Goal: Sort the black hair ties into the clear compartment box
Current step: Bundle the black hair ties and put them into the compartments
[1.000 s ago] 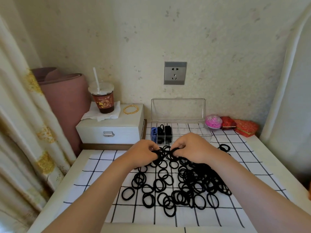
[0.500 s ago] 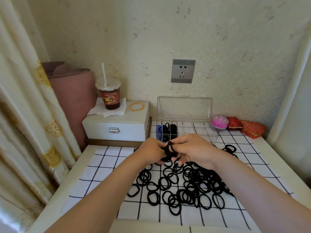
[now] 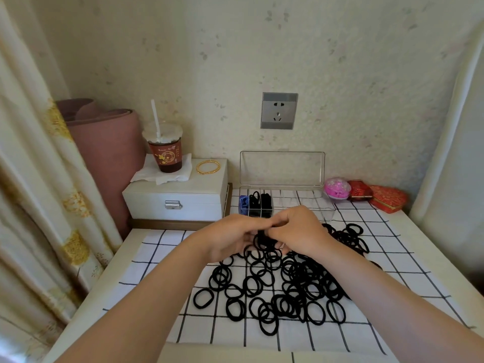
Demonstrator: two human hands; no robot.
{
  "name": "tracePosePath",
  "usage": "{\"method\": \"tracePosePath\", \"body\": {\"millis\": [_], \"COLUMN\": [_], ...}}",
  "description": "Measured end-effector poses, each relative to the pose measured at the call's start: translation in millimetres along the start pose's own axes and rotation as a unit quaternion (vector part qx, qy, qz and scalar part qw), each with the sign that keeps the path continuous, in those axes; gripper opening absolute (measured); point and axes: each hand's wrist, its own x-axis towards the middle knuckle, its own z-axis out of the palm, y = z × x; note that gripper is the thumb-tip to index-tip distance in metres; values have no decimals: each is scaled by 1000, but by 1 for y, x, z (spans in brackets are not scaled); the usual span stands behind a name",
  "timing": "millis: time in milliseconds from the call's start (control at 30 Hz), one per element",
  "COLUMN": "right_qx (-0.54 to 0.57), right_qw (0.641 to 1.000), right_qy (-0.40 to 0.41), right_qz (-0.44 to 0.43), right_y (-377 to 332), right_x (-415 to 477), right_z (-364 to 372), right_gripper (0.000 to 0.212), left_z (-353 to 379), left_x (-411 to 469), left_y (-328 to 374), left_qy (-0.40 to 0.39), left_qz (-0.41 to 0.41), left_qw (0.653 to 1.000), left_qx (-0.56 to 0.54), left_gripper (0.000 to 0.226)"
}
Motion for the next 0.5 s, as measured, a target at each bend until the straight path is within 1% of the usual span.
{"method": "tracePosePath", "body": {"millis": [100,167,267,367,433,500], "right_qx": [-25,-13,50,133,161,177], "right_qw": [999,1000,997,982,974,971], "right_qy": [2,-10,-65,-126,-143,-139], "right_qz": [-30,-26,9,49,68,85], "right_y": [0,1,3,3,3,6], "right_x": [0,2,3,2,2,4], "right_z": [0,-3,-9,-14,-16,-16], "right_gripper": [15,18,28,34,37,40], "left_z": [0,-1,-2,0,2,4], "left_x": [4,5,3,2,3,4], "left_y": [-5,-5,-2,0,0,1], "left_qy": [37,58,80,86,107,127], "left_qz": [11,15,17,17,16,13], "left_qw": [998,997,996,996,993,991], "left_qx": [43,50,47,32,43,37], "left_gripper": [32,32,37,37,38,38]}}
